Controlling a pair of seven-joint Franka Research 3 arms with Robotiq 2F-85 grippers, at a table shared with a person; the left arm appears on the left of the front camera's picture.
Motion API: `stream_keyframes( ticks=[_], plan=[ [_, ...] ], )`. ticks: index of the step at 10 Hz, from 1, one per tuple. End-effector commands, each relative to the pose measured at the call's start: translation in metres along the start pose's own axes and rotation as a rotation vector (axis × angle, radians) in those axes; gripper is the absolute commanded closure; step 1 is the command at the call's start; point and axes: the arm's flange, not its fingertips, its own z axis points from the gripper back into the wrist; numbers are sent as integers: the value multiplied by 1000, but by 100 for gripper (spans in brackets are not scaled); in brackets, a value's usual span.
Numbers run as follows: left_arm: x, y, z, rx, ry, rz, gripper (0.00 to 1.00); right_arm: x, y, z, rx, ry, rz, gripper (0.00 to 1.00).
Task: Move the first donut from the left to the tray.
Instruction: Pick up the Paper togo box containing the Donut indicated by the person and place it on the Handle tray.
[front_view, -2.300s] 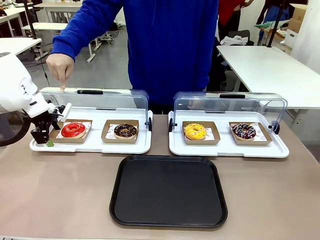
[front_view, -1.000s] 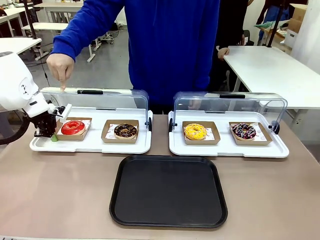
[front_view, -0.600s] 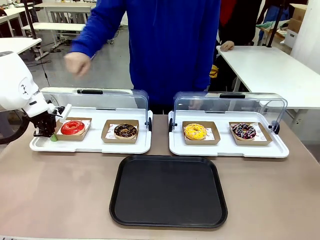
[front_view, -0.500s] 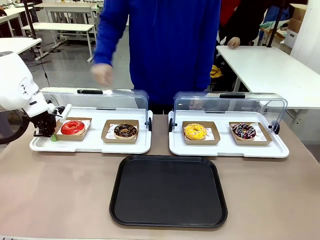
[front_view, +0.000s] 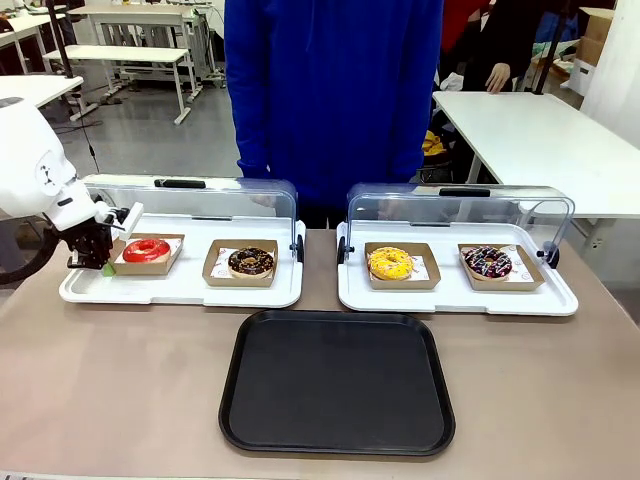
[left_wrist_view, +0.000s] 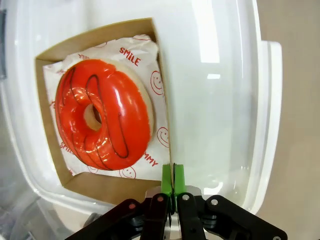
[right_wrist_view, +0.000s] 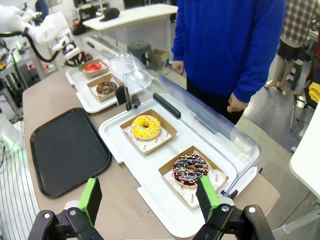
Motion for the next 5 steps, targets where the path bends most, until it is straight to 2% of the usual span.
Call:
stream_keyframes(
  ticks=[1, 5],
  plan=[
    [17, -18, 27, 87, -18, 35, 98, 2, -3, -1, -1, -33, 25, 0],
    [77, -54, 72, 170, -67, 48, 98, 2, -3, -1, -1, -33, 25, 0]
  ],
)
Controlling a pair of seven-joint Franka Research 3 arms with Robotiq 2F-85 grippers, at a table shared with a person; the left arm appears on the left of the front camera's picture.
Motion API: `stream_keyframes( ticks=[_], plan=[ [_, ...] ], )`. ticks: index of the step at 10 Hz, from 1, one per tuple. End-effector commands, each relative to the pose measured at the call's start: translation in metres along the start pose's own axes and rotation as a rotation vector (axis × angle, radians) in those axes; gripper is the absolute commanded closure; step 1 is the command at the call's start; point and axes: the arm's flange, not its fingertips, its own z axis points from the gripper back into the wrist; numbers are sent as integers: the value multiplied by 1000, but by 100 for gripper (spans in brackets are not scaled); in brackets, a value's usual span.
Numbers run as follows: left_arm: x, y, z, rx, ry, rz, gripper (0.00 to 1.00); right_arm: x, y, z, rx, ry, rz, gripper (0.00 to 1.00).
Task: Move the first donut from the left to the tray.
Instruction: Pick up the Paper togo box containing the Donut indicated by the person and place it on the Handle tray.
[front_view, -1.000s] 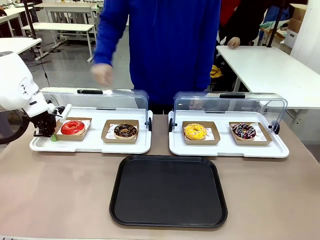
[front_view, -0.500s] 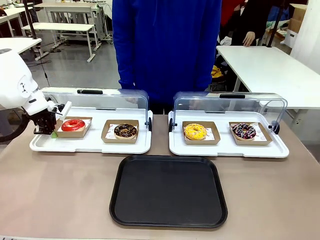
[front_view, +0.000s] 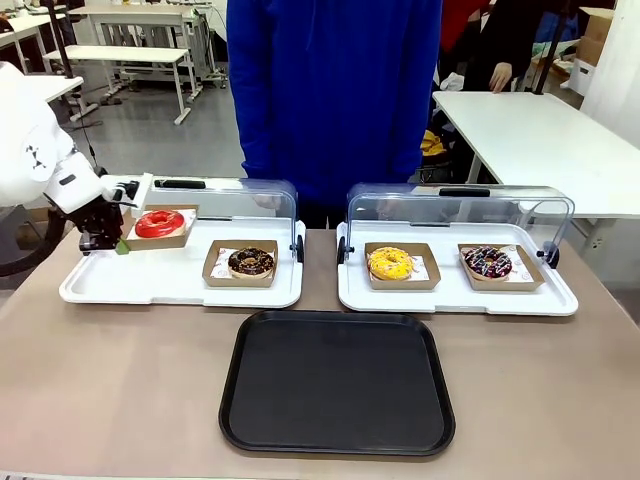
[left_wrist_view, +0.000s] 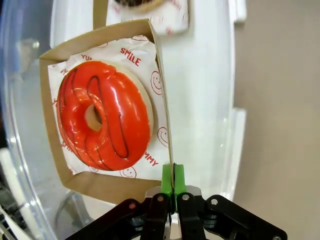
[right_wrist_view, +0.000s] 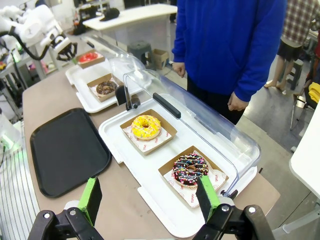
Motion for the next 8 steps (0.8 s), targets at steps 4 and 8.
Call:
stream_keyframes(
  ticks=[4, 8],
  plan=[
    [109, -95, 30, 3, -51, -95, 98, 3, -3, -1, -1, -33, 25, 0],
    [160, -151, 30, 47, -34, -164, 98, 3, -3, -1, -1, -33, 25, 0]
  ],
)
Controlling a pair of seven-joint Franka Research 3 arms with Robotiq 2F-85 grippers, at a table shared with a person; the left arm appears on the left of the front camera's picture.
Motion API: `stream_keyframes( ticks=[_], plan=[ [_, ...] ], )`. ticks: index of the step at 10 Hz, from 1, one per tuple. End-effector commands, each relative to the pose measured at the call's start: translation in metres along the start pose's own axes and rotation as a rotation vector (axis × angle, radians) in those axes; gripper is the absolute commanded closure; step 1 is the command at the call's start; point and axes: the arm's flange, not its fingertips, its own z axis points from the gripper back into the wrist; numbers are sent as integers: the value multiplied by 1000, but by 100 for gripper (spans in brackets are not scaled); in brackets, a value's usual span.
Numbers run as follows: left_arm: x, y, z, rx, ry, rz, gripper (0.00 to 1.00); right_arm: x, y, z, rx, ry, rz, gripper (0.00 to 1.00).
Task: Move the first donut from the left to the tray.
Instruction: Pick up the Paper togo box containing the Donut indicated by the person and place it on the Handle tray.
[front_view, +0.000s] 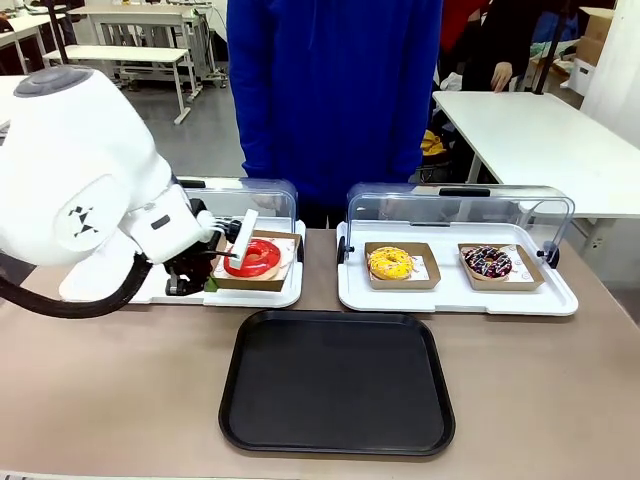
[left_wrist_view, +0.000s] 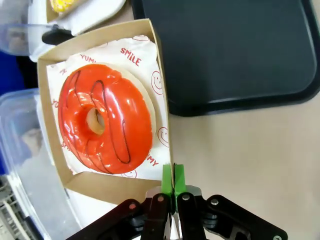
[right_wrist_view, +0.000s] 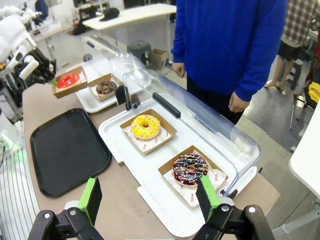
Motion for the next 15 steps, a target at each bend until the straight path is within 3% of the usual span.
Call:
stream_keyframes(
  ticks=[1, 5, 7, 9, 11, 15],
  plan=[
    [-13, 4, 0, -2, -6, 7, 98, 2, -3, -1, 0, -34, 25, 0],
    [-8, 2, -1, -6, -7, 18, 98, 2, -3, -1, 0, -34, 25, 0],
    [62, -38, 0, 37, -22, -19, 98, 2, -3, -1, 0, -34, 25, 0],
    [99, -64, -14, 18, -39, -2, 98, 2, -3, -1, 0, -34, 25, 0],
    [125, -94, -31, 11, -65, 28, 98, 2, -3, -1, 0, -34, 25, 0],
    [146, -128, -56, 11, 14, 70, 98, 2, -3, -1, 0, -34, 25, 0]
  ],
)
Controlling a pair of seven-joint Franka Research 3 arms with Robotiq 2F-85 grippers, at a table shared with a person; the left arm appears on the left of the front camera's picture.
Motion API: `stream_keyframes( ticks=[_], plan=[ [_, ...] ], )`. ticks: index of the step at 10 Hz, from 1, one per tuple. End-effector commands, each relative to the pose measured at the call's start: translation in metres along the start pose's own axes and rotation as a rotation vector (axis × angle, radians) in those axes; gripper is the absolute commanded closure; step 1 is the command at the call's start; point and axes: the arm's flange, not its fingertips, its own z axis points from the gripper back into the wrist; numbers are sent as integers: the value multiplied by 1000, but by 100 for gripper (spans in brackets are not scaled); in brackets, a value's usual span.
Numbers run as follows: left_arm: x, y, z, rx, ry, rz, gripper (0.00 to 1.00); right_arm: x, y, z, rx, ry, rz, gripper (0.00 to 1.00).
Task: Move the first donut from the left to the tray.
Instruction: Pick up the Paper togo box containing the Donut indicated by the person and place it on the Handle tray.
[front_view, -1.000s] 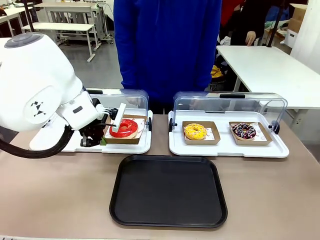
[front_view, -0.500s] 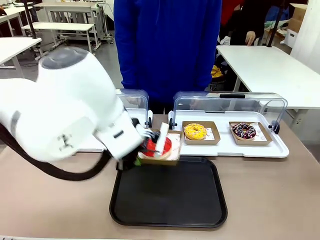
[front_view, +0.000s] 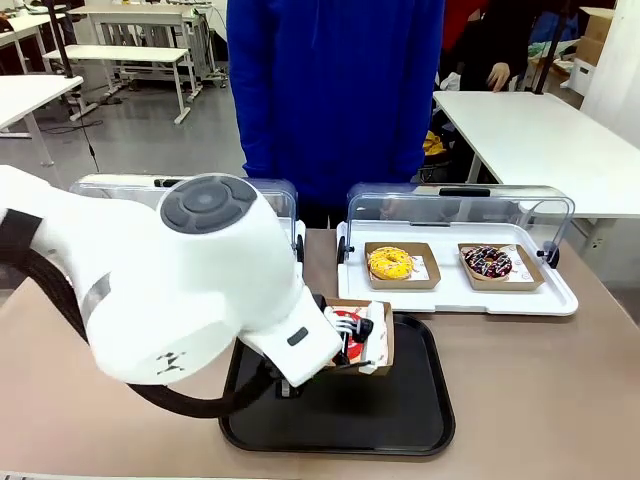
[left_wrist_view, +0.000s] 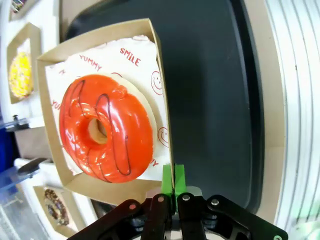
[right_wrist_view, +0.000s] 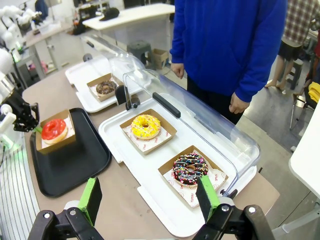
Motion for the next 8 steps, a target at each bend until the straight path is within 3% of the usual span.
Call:
stream_keyframes(
  ticks=[1, 8],
  plan=[
    [-21, -29, -19, 18, 44, 11, 98, 3, -3, -2, 1, -35, 25, 0],
    [-28, -41, -54, -15, 82, 21, 98, 3, -3, -2, 1, -35, 25, 0]
  ],
)
